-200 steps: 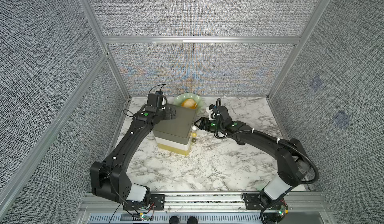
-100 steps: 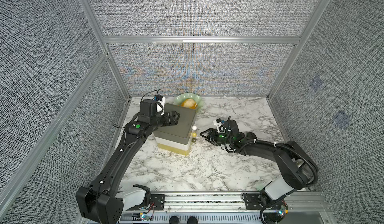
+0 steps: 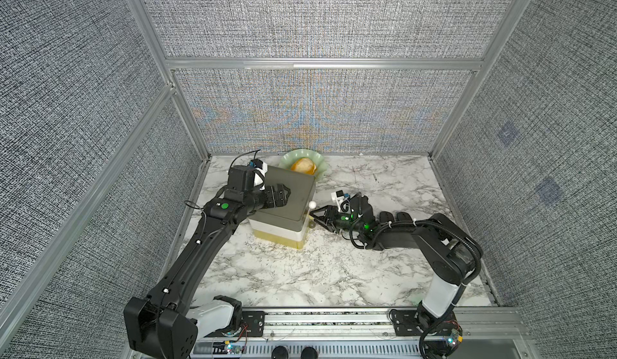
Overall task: Take the mice out of the drawer
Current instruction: Open the drawer in the storage box.
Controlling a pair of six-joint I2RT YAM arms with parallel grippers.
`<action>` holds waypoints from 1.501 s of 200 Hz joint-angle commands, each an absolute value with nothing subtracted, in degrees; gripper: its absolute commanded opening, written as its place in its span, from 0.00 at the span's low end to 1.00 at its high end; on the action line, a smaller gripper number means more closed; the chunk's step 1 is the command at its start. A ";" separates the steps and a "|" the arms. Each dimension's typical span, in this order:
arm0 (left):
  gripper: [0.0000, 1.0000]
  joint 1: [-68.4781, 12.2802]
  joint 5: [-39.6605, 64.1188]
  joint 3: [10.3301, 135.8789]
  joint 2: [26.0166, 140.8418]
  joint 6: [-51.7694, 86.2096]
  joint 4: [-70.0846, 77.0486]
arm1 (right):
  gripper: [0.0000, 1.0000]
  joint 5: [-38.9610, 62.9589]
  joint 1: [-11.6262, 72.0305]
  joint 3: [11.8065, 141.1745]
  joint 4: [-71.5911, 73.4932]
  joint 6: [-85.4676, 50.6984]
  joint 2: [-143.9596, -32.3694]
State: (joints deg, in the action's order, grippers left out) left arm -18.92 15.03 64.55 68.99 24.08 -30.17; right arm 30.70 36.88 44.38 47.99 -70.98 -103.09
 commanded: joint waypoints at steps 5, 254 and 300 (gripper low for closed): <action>0.97 -18.90 13.33 64.60 69.52 23.87 -29.44 | 0.46 30.11 37.15 45.39 50.02 -72.95 -103.71; 0.98 -18.90 6.52 61.78 70.89 24.70 -28.37 | 0.18 29.46 28.92 29.10 44.82 -71.01 -90.16; 0.98 -18.87 6.76 61.61 71.06 24.62 -28.27 | 0.17 30.35 25.05 25.19 38.67 -68.59 -83.47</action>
